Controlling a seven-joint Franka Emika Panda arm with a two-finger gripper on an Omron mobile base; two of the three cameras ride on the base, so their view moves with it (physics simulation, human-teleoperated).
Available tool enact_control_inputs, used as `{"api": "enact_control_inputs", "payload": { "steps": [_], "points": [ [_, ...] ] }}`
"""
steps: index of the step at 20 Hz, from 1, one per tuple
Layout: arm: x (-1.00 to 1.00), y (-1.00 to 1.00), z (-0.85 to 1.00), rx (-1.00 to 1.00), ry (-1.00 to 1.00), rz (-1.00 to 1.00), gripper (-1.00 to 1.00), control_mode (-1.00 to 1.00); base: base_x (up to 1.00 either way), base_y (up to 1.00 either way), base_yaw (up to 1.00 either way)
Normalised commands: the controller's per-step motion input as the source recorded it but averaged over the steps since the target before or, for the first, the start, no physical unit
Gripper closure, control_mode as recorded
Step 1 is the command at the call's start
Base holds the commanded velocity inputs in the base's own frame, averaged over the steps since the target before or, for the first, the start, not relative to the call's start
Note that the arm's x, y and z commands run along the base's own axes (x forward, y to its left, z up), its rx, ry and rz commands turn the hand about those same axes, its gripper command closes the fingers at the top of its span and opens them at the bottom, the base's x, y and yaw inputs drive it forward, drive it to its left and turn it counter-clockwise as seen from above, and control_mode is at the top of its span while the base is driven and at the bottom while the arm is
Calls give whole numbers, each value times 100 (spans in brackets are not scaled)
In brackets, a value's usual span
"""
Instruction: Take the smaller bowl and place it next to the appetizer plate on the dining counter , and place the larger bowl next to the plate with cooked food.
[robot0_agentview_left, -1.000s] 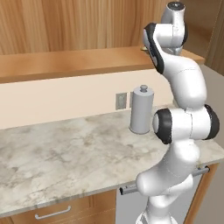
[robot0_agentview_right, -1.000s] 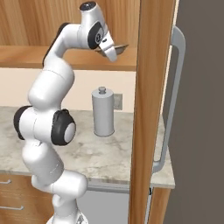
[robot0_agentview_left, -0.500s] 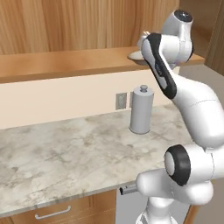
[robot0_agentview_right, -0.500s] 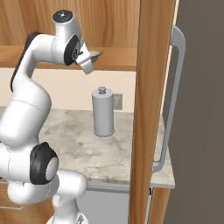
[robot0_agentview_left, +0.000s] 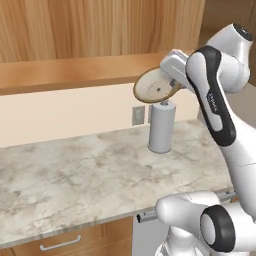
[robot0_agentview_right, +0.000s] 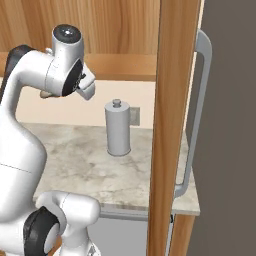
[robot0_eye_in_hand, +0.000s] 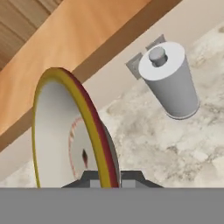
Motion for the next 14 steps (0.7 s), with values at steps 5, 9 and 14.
{"api": "enact_control_inputs", "payload": {
  "steps": [5, 9, 14],
  "points": [
    [-100, 0, 0, -9, 0, 28, 100, -100, 0, 0, 0],
    [-100, 8, -17, -13, -4, 27, 100, -100, 0, 0, 0],
    [-20, 6, -9, -4, 0, 5, 100, 100, -80, 15, 21]
  ]
}}
